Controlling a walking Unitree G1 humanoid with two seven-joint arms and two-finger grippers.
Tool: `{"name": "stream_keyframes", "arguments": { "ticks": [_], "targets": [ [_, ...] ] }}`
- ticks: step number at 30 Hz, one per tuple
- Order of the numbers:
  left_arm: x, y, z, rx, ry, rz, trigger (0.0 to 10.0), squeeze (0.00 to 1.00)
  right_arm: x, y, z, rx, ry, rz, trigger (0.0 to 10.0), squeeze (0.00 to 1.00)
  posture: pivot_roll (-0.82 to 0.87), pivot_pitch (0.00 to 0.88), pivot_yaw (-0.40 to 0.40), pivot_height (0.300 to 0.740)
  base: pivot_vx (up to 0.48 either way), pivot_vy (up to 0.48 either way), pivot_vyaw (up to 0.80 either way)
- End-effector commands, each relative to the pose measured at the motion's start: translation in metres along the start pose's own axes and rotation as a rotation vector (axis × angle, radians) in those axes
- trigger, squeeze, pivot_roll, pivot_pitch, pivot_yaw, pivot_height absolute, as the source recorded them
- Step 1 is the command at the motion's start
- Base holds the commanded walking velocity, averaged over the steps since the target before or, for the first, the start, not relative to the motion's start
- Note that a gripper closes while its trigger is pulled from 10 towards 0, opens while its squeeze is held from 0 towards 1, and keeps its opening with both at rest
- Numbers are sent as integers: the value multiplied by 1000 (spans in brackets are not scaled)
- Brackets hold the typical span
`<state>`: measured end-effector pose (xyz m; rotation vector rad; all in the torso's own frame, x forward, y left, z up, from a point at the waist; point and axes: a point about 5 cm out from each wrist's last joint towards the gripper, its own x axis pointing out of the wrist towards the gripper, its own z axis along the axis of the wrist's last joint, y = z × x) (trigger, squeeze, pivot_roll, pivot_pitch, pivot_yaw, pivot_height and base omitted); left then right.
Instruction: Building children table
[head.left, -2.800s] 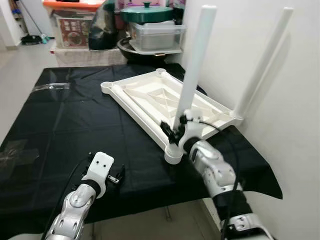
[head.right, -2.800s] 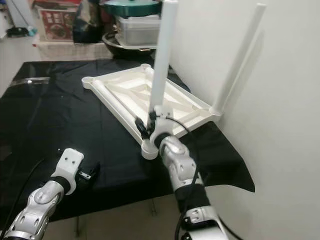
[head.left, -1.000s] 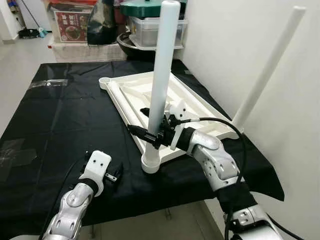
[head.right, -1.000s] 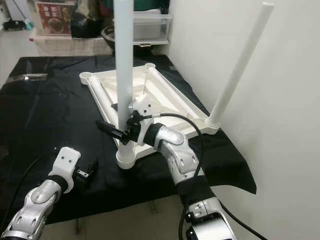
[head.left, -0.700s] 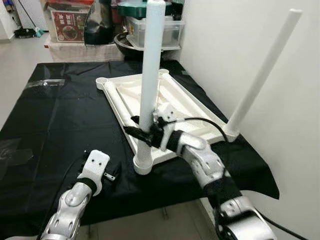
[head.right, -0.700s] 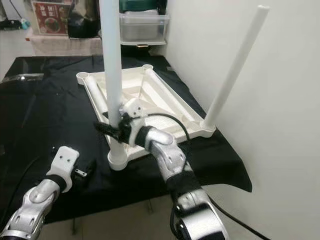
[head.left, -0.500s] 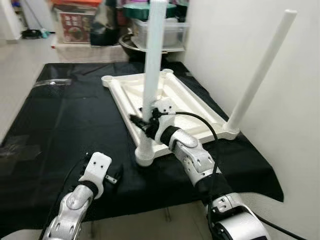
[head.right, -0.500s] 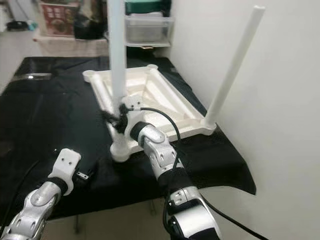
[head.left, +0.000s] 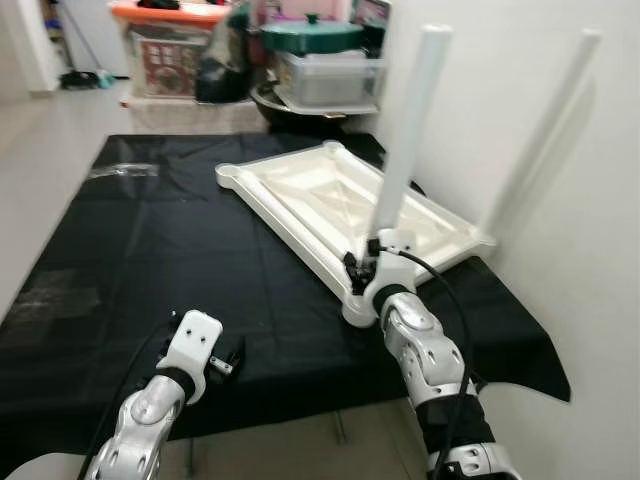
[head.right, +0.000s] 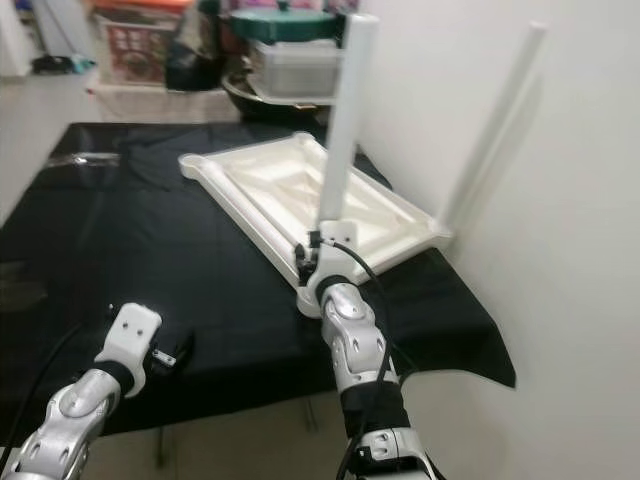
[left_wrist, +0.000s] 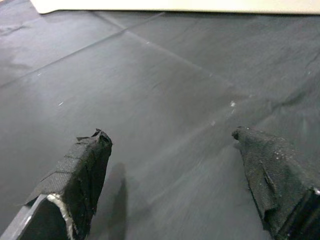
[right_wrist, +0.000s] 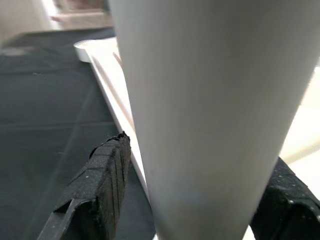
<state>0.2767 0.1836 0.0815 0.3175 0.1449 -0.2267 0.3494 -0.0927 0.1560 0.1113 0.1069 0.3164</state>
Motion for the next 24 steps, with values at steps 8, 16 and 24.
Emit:
{"name": "stream_keyframes", "arguments": {
  "ticks": [8,16,24],
  "targets": [
    [0,-3,-5,0,34,-10,10000,0,5,42,54,-66,-229,630,10000,0,176,0,-117,740,0,0,0],
    [0,-5,-4,-2,28,-11,10000,0,16,73,19,-23,-69,856,0,0,211,0,-131,740,0,0,0],
    [-4,0,-5,-6,29,6,10000,0,31,66,11,-48,-3,608,0,0,199,0,-133,740,0,0,0]
  ]
}}
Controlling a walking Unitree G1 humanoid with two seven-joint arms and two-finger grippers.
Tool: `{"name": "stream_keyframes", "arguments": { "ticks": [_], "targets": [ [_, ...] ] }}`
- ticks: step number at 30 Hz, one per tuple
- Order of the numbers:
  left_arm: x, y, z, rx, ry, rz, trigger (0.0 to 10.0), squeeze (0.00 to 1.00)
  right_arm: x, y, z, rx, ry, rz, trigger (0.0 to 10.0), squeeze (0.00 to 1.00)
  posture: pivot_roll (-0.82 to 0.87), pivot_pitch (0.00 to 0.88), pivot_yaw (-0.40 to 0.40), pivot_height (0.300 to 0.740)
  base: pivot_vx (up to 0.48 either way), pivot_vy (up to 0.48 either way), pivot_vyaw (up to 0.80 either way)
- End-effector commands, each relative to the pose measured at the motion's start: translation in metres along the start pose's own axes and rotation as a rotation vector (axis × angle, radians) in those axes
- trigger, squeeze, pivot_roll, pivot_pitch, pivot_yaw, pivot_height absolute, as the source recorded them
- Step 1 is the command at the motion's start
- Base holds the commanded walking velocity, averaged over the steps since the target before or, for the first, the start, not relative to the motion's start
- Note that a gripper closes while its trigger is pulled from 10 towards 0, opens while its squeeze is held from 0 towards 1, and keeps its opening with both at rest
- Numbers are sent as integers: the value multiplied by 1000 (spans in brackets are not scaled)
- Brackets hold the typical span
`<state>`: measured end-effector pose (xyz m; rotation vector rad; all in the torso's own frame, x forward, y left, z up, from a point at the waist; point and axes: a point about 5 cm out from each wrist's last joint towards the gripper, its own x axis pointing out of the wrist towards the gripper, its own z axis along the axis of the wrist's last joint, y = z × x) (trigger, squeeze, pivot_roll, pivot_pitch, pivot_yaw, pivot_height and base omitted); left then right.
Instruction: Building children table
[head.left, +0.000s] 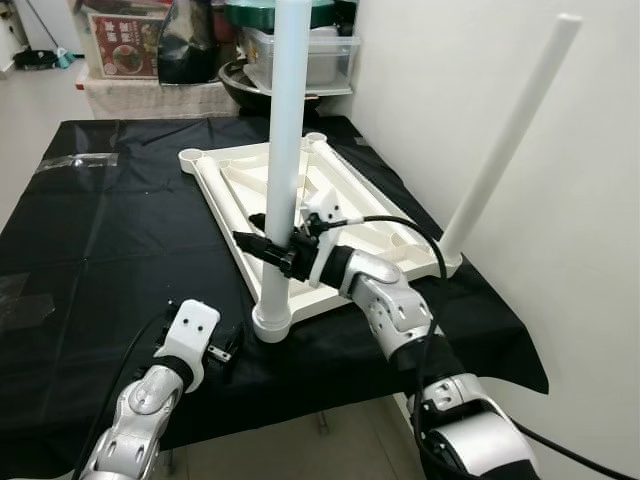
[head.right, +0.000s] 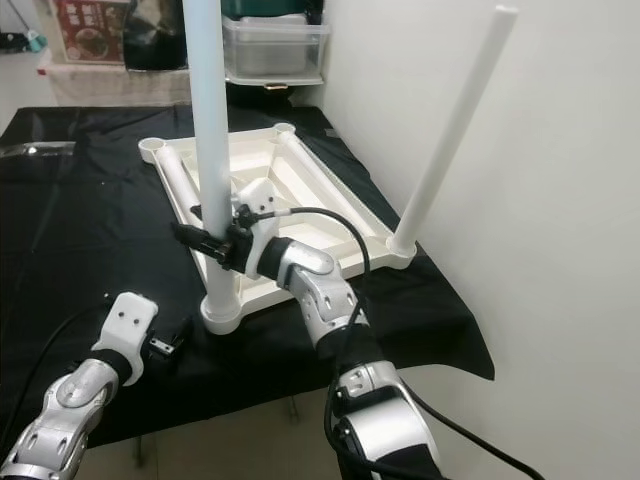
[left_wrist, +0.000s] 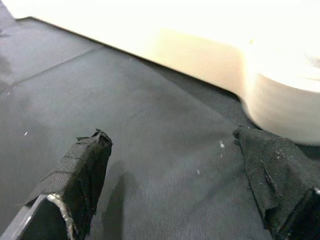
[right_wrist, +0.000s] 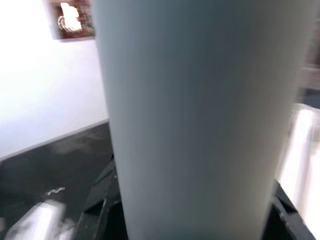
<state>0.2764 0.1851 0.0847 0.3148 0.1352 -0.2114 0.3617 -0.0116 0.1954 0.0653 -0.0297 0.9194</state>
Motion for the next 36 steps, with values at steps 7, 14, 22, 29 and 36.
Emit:
{"name": "stream_keyframes", "arguments": {
  "ticks": [7,14,22,29,36],
  "targets": [
    [-6,-12,-11,-18,46,-25,10000,0,-63,-56,-44,45,200,-825,2235,0,182,0,-118,740,0,0,0],
    [-3,-6,-13,-9,53,-27,10000,0,-44,-12,-3,10,-37,-188,10000,1000,157,0,-106,740,0,0,0],
    [1,-6,-7,-17,35,-22,10000,0,-42,-21,22,-67,-57,-96,10000,0,171,0,-119,740,0,0,0],
    [1,-2,-9,-9,41,0,10000,0,-44,7,12,-57,-81,459,3098,0,185,0,-136,740,0,0,0],
    [2,-6,-7,-15,32,-6,10000,0,-52,20,-4,5,-27,572,0,0,190,0,-138,740,0,0,0]
  ]
}}
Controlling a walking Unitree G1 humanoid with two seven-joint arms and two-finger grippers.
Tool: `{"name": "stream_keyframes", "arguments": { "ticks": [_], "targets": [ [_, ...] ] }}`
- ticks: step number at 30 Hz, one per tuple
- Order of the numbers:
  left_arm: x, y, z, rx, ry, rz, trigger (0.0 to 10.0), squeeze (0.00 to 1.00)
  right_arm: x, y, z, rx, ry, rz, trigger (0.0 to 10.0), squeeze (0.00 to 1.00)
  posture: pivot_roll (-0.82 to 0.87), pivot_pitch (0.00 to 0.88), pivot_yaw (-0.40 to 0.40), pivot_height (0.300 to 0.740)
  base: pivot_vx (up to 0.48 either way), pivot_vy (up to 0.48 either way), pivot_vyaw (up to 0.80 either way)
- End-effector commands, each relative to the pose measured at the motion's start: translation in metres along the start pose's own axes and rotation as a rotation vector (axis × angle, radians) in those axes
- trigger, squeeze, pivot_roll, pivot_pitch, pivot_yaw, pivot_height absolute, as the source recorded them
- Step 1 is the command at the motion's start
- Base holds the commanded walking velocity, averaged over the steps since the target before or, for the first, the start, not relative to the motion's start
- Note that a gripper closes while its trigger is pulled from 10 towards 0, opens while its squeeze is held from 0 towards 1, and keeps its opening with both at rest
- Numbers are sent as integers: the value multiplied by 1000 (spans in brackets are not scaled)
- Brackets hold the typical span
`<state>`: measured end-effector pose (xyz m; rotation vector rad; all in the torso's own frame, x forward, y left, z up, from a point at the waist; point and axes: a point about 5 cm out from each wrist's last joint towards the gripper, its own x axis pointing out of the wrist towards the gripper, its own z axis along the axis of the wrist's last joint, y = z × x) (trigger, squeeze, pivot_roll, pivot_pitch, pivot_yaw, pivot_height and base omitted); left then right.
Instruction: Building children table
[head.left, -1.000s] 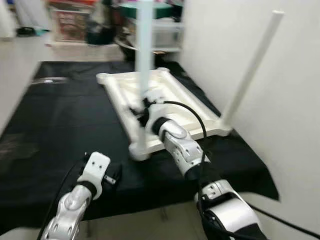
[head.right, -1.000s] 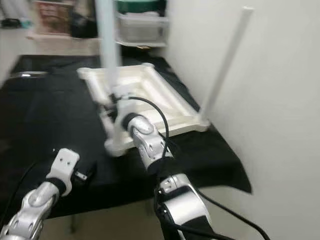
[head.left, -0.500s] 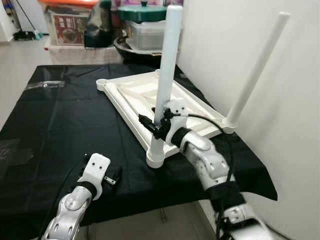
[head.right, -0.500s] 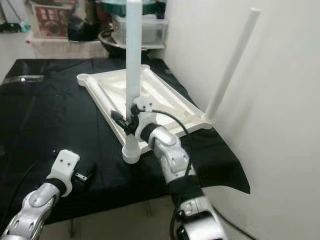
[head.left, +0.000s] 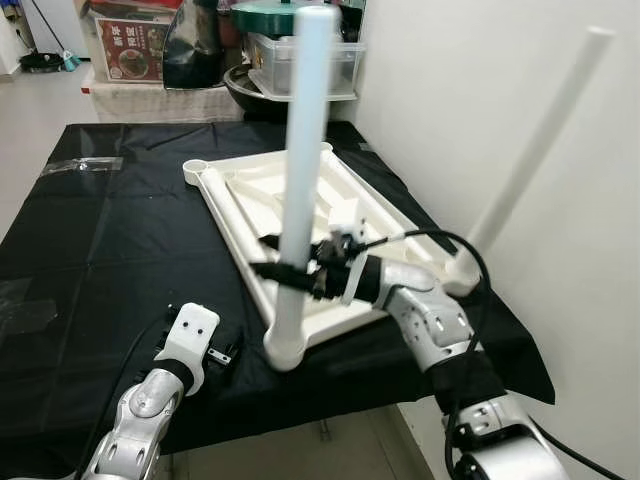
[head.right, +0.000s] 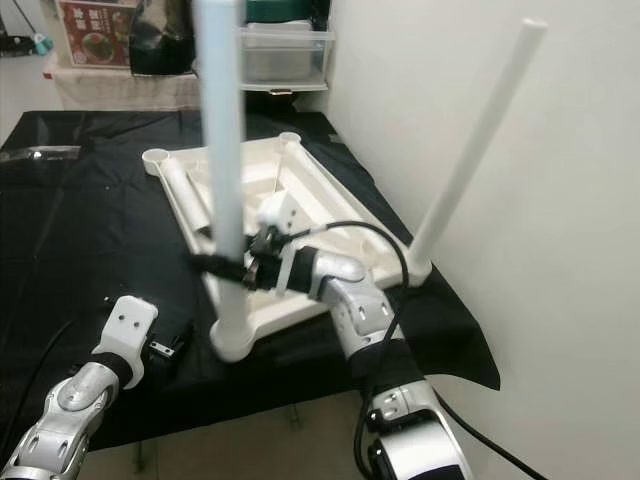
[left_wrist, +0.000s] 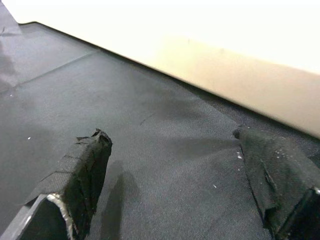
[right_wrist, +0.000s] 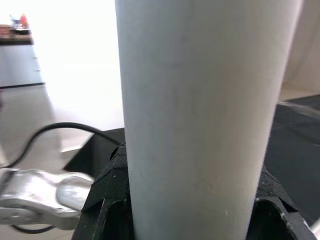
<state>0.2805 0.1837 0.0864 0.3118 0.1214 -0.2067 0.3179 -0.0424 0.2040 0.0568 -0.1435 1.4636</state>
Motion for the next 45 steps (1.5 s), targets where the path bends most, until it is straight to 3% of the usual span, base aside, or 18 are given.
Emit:
{"name": "stream_keyframes", "arguments": {
  "ticks": [1,3,5,7,13,14,15,21,22,25,26,29,33,39,40,42,43,45],
  "targets": [
    [-2,-5,-10,-13,47,-11,10000,0,-3,-13,-26,54,125,-242,0,0,178,0,-135,740,0,0,0],
    [-3,-4,-11,-13,49,-10,10000,0,-4,-24,-33,38,184,-407,0,0,178,0,-135,740,0,0,0],
    [-3,-3,-13,-12,55,-9,10000,0,-31,-54,-47,64,288,-965,0,0,171,0,-131,740,0,0,0],
    [-3,-5,-13,-13,57,-12,10000,0,-57,-61,-55,116,309,-1248,0,0,161,0,-123,740,0,0,0],
    [-2,-9,-10,-17,47,-23,10000,0,-101,-41,-68,158,279,-1503,0,0,154,0,-113,740,0,0,0],
    [-2,-8,-10,-17,47,-23,10000,0,-94,-36,-67,187,263,-1430,1216,0,144,0,-106,740,0,0,0],
    [-3,-7,-12,-16,53,-27,10000,0,-81,-31,-59,162,232,-1304,10000,0,128,0,-93,740,0,0,0],
    [-1,-9,-14,-13,62,-43,10000,0,-59,-22,-38,85,131,-1058,10000,12,111,0,-81,740,0,0,0],
    [2,-11,-12,-8,55,-50,10000,0,-58,-25,-34,60,129,-1015,10000,1000,129,0,-93,740,0,0,0],
    [6,-11,-6,-16,37,-52,10000,0,-47,-28,-24,101,85,-885,10000,1000,138,0,-98,740,0,0,0],
    [6,-8,-5,-17,34,-46,10000,0,-40,-29,-15,85,54,-785,10000,0,141,0,-99,740,0,0,0],
    [6,-6,-5,-18,34,-40,10000,0,-34,-27,-5,75,12,-673,10000,0,144,0,-101,740,0,0,0],
    [4,-5,-8,-14,39,-29,10000,0,-9,2,-3,90,6,-209,10000,0,174,0,-126,740,0,0,0],
    [4,-7,-6,-21,32,-23,10000,0,6,23,-16,104,23,-40,10000,0,191,0,-139,740,0,0,0],
    [1,-7,-6,-18,33,-24,10000,0,10,23,-23,127,26,-26,6824,0,195,0,-140,740,0,0,0],
    [0,-5,-8,-16,38,-21,10000,0,8,26,-27,151,26,-12,5373,0,188,0,-136,740,0,0,0],
    [0,-4,-9,-14,43,-20,10000,0,5,27,-30,158,27,-23,1569,0,179,0,-130,740,0,0,0],
    [1,-6,-10,-11,45,-27,10000,0,-1,10,-37,142,41,-263,0,0,161,0,-121,740,0,0,0]
  ]
}}
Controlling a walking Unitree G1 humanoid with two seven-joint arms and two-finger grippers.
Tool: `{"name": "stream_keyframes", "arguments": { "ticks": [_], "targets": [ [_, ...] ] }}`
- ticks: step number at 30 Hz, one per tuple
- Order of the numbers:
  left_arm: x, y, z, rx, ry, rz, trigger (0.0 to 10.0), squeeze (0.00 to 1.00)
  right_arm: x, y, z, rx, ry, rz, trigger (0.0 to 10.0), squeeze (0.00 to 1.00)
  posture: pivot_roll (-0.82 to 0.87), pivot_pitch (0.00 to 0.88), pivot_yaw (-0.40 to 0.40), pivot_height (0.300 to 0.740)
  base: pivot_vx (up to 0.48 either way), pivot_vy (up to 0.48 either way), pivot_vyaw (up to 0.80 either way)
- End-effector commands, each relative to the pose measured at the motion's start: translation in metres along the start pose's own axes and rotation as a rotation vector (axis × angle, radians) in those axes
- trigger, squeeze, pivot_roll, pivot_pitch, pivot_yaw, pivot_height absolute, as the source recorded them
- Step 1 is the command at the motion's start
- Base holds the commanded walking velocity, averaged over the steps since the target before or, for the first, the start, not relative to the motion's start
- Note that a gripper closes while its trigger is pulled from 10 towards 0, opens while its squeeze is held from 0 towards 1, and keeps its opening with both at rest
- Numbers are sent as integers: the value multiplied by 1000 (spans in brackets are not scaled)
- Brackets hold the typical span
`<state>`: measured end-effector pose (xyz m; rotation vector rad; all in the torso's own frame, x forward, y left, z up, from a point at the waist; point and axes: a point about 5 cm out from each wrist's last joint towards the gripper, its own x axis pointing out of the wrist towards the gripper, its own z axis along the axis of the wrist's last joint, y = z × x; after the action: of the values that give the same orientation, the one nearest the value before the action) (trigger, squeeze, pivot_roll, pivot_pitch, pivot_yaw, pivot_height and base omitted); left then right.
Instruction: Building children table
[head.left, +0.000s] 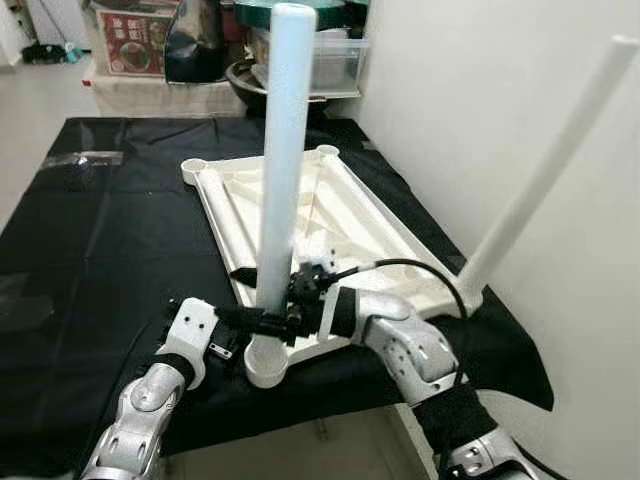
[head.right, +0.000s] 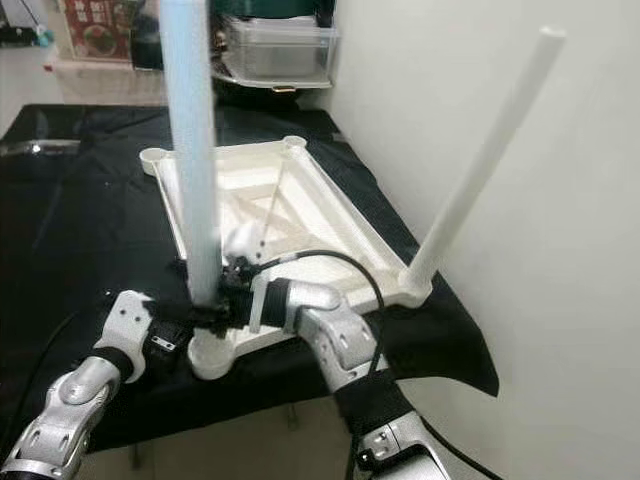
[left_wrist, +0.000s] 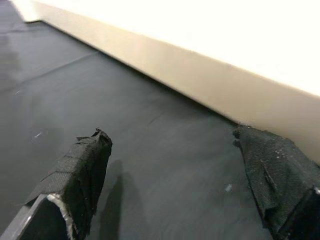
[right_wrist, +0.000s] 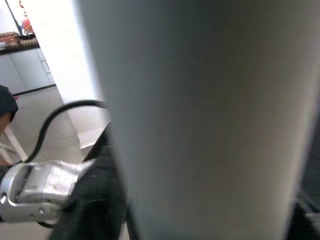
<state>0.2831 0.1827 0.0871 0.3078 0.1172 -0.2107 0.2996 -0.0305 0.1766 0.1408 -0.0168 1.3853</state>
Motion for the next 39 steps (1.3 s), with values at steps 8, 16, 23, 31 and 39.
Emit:
{"name": "stream_keyframes", "arguments": {
  "ticks": [8,16,23,31,39],
  "targets": [
    [2,-10,-7,-13,40,-35,10000,0,-67,-70,-28,31,125,-1185,0,0,150,0,-117,740,0,0,0],
    [1,-16,-10,-14,50,-62,10000,0,-44,-44,1,-125,-39,-999,10000,0,127,0,-92,740,0,0,0],
    [4,-8,-7,-8,42,-50,10000,0,-18,-33,19,-116,-84,-640,10000,0,138,0,-102,740,0,0,0],
    [4,-15,-8,-13,40,-64,10000,0,-2,-21,51,-130,-160,-289,10000,0,161,0,-104,740,0,0,0],
    [4,-8,-7,-5,40,-54,10000,0,21,12,53,-95,-199,55,4157,0,175,0,-105,740,0,0,0]
  ]
}}
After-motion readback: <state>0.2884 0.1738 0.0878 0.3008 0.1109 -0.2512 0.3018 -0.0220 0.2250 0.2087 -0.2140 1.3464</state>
